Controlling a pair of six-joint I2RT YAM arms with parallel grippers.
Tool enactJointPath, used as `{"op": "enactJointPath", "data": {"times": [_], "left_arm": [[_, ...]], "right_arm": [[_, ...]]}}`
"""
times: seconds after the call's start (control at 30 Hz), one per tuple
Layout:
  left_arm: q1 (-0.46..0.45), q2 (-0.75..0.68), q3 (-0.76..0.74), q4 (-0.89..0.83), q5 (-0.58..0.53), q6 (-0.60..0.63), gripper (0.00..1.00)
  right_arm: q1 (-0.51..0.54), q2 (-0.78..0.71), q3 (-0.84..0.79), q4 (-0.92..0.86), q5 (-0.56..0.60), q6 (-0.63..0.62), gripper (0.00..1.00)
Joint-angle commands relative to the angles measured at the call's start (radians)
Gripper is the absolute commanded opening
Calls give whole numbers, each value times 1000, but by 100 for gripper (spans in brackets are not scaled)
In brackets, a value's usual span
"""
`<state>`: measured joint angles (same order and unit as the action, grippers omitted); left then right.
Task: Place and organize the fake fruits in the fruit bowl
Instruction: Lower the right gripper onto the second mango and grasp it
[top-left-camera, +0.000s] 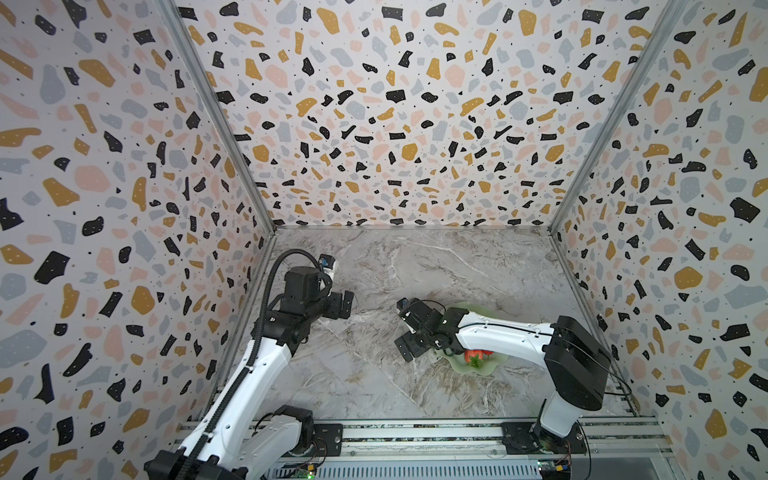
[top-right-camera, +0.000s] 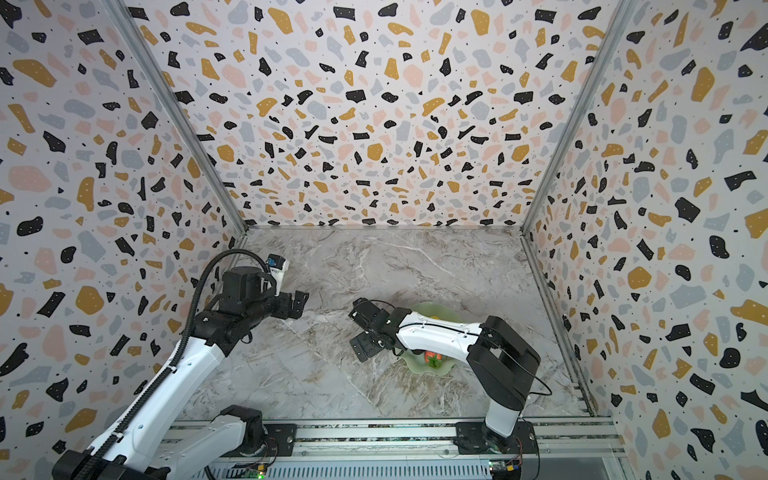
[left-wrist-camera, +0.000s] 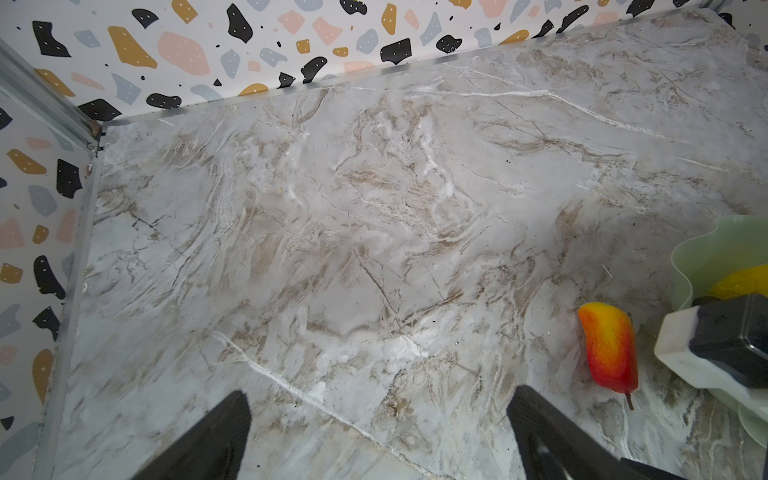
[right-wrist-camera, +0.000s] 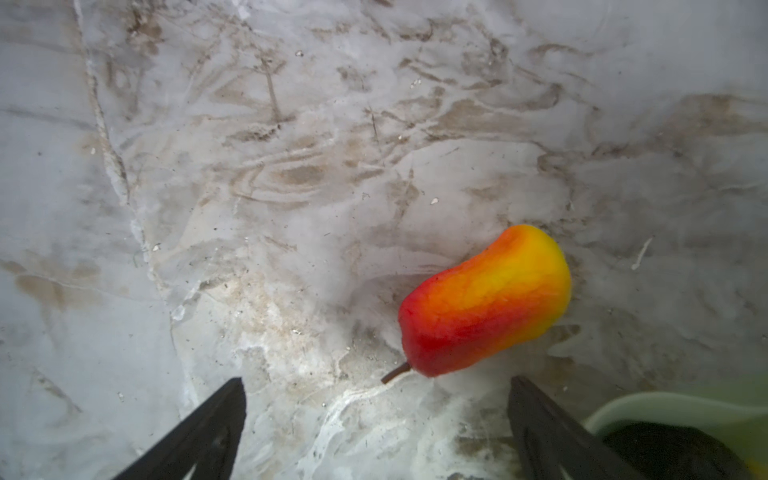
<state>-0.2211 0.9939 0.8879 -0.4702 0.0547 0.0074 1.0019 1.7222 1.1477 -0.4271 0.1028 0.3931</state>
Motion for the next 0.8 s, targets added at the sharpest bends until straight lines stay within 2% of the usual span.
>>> {"op": "enactJointPath", "data": {"times": [0.0,0.77], "left_arm": [[-6,-8,2,13,4,2,100],[-6,-12,-2,15,0,2,100]], "right_arm": [[-19,-33,-14,-34,20,9,99],[-79,184,149,66,10,-48,99]]}}
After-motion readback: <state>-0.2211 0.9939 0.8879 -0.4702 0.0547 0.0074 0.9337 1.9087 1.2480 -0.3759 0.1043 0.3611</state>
